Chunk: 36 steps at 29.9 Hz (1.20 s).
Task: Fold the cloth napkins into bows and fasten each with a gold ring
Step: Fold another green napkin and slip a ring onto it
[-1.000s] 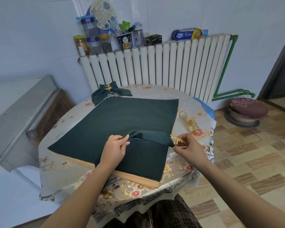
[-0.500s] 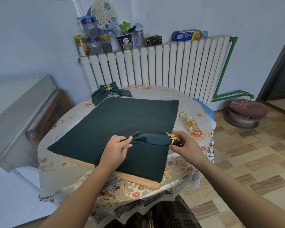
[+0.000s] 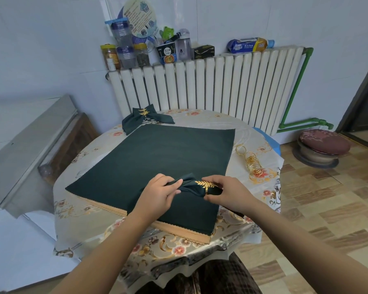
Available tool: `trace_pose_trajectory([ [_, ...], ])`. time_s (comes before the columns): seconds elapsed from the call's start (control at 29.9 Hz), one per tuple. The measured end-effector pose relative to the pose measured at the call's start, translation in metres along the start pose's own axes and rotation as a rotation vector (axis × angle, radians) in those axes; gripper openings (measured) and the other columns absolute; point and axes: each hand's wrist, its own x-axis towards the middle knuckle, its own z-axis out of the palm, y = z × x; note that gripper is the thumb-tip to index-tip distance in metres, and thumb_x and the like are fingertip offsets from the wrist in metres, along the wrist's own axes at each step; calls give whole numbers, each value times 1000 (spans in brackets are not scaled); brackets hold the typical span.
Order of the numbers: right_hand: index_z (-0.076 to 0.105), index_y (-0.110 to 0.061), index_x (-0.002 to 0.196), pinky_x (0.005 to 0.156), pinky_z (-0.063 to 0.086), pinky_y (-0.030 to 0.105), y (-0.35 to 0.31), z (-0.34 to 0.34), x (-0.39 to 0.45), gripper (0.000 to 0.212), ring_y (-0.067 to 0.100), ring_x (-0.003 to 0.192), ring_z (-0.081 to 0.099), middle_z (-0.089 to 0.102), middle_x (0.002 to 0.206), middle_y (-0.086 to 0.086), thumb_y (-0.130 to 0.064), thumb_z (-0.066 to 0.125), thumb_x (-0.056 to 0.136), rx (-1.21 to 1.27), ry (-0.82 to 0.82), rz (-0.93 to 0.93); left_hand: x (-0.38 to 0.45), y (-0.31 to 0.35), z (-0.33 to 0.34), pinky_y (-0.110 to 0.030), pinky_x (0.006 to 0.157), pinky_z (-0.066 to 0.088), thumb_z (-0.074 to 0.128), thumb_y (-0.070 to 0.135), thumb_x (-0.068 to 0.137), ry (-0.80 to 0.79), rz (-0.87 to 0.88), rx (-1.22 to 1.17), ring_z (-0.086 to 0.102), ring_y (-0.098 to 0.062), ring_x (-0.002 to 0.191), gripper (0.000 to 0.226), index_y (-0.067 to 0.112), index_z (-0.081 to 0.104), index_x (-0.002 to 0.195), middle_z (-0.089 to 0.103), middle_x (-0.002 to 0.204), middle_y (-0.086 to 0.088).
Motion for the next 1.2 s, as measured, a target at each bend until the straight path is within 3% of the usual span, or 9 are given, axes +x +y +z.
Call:
trace_pose_trajectory([
  [0.1, 54, -23, 131, 94, 46, 25, -5, 13, 4, 52, 11, 110, 57, 62, 123, -7, -27, 70, 81, -80, 74, 47, 2, 10, 2, -26, 68, 50, 59, 22, 85, -12, -32, -8, 58, -18, 78, 29, 9, 72, 107, 67, 85, -2],
  [0.23, 52, -16, 134, 97, 44, 28, -7, 20, 9, 57, 15, 114, 56, 59, 129, -1, -25, 72, 81, -7, 106, 141, 1, 16, 3, -28, 68, 51, 63, 17, 84, -16, -56, -89, 58, -17, 80, 26, 8, 71, 107, 68, 86, -2],
  [0.4, 69, -16, 109, 85, 46, 34, -2, 10, 17, 32, 24, 97, 61, 69, 101, 6, -20, 73, 78, 189, -117, 211, -5, 10, 2, -21, 73, 49, 68, 15, 83, -25, -8, -176, 55, -11, 83, 26, 11, 71, 108, 70, 91, 1],
  [0.5, 64, -22, 111, 94, 45, 33, 2, 3, 21, 39, 20, 103, 60, 67, 107, 1, -12, 73, 74, 352, -294, 245, -7, 8, 2, -18, 75, 47, 64, 22, 86, -40, 10, -228, 54, -8, 85, 26, 12, 71, 109, 70, 94, 2],
  [0.6, 59, -24, 111, 100, 43, 38, 7, 3, 25, 52, 22, 108, 58, 62, 114, 3, -15, 78, 63, 410, -348, 254, -10, 8, 2, -18, 77, 47, 55, 29, 88, -67, 19, -256, 53, -7, 86, 31, 14, 70, 110, 70, 95, 2],
  [0.77, 58, -22, 100, 87, 47, 38, 10, 12, 24, 42, 21, 95, 59, 63, 102, 2, -15, 80, 65, 179, -310, 152, -18, 3, 11, -21, 78, 47, 63, 17, 86, -92, 37, -225, 54, -9, 87, 33, 16, 66, 119, 69, 96, 2],
  [0.94, 59, -20, 97, 75, 46, 23, 10, 20, 21, 34, 12, 87, 57, 60, 95, -6, -15, 78, 69, -46, -272, 10, -23, 10, 15, -23, 90, 42, 59, 19, 91, -252, -117, -228, 49, -10, 97, 61, 23, 30, 145, 62, 101, 1],
  [1.07, 55, -23, 105, 75, 41, 13, 6, 24, 20, 36, 7, 92, 51, 54, 103, -7, -11, 69, 74, -195, -230, -109, -9, 13, 12, -27, 100, 34, 55, 17, 93, -441, -207, -260, 40, -11, 109, 51, 31, 42, 141, 53, 114, 3],
  [1.2, 37, -30, 123, 81, 48, 17, 11, 27, 15, 64, 2, 94, 56, 54, 109, -12, -13, 73, 73, -58, -169, -77, -2, 7, 11, -31, 105, 29, 55, 17, 93, -548, -300, -370, 37, -9, 113, 48, 39, 46, 135, 46, 111, 9],
])
